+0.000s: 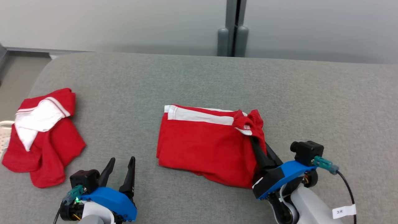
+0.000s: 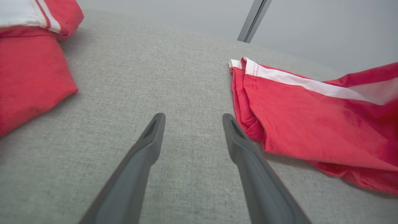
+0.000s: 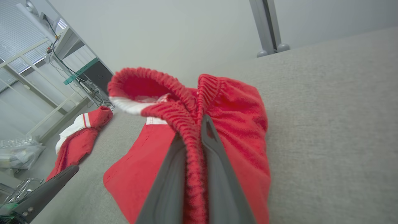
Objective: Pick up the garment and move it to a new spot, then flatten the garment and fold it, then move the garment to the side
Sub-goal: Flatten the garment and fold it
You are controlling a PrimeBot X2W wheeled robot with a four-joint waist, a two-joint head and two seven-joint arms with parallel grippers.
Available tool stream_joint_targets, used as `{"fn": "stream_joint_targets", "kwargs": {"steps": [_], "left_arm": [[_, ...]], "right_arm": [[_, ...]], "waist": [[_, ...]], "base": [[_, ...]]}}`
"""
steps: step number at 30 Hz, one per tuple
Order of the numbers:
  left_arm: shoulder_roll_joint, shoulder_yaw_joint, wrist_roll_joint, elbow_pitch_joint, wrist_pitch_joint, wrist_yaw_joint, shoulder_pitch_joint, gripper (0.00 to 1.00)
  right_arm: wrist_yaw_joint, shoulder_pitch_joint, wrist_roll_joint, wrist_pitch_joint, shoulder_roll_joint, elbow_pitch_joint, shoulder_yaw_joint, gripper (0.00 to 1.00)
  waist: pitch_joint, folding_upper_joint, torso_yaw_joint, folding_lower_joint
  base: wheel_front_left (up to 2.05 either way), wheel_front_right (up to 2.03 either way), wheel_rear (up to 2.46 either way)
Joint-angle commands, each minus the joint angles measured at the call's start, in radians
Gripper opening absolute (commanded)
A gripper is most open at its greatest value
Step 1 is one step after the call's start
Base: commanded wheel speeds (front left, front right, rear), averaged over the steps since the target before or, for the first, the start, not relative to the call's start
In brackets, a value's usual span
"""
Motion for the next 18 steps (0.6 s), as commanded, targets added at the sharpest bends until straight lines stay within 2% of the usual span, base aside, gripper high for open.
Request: {"fn": "stream_joint_targets", "kwargs": {"steps": [1,7,14,15,16,17,18], "left_arm": [[-0.007,-0.002,0.007,0.005,-0.002,-0.002,0.002,1.0],[-0.025,-0.03,0.004,0.027,-0.002,-0.002,-0.013,1.0],[-0.026,-0.081,-0.017,0.047,-0.002,-0.002,-0.021,1.0],[-0.026,-0.086,-0.02,0.05,-0.002,-0.002,-0.022,1.0],[-0.023,-0.087,-0.023,0.052,-0.002,-0.002,-0.021,1.0],[-0.021,-0.089,-0.029,0.054,-0.002,-0.002,-0.02,1.0],[-0.019,-0.09,-0.03,0.055,-0.002,-0.002,-0.017,1.0]], "right_arm": [[0.0,-0.019,0.022,0.0,-0.003,0.006,0.027,0.0],[0.0,-0.119,0.134,-0.001,-0.004,0.1,0.142,0.0],[0.0,-0.246,0.107,0.0,-0.004,0.287,0.097,0.0],[0.0,-0.26,0.106,-0.001,-0.003,0.305,0.089,0.22],[0.0,-0.269,0.109,0.0,-0.003,0.322,0.089,0.55],[0.0,-0.276,0.119,0.0,-0.003,0.33,0.092,1.0],[0.0,-0.283,0.13,-0.001,-0.003,0.328,0.098,1.0]], "waist": [[0.003,0.0,0.024,0.0],[-0.008,0.0,0.157,0.0],[0.001,0.0,0.315,0.0],[0.002,0.0,0.33,0.0],[0.004,0.0,0.341,0.0],[0.005,0.0,0.349,0.0],[0.005,0.0,0.353,0.0]], "base": [[0.0,0.0,0.0],[0.0,0.0,0.0],[0.0,0.0,0.0],[0.0,0.0,0.0],[0.0,0.0,0.0],[0.0,0.0,0.0],[0.0,0.0,0.0]]}}
